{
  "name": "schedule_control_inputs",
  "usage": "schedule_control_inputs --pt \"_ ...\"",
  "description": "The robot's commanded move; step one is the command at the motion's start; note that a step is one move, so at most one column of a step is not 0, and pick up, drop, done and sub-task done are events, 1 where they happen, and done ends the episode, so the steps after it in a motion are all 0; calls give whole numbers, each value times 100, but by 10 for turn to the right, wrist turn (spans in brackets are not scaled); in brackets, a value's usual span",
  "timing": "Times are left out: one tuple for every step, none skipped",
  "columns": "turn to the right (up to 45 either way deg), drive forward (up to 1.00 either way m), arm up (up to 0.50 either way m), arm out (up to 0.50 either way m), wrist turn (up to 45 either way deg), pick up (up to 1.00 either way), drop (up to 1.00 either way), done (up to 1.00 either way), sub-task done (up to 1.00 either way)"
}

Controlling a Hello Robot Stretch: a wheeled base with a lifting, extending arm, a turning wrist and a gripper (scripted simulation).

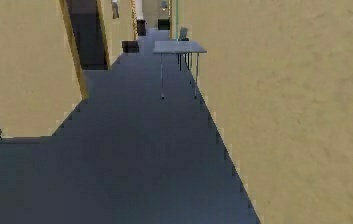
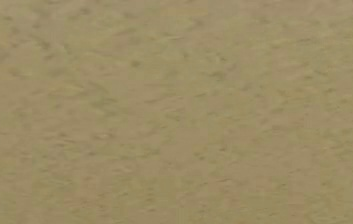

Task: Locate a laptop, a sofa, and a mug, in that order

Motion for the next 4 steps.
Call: schedule_control_inputs --pt "0 45 0 0 0 0 0 0 0" --pt "-360 0 0 0 0 0 0 0 0" --pt "0 100 0 0 0 0 0 0 0" --pt "0 90 0 0 0 0 0 0 0"
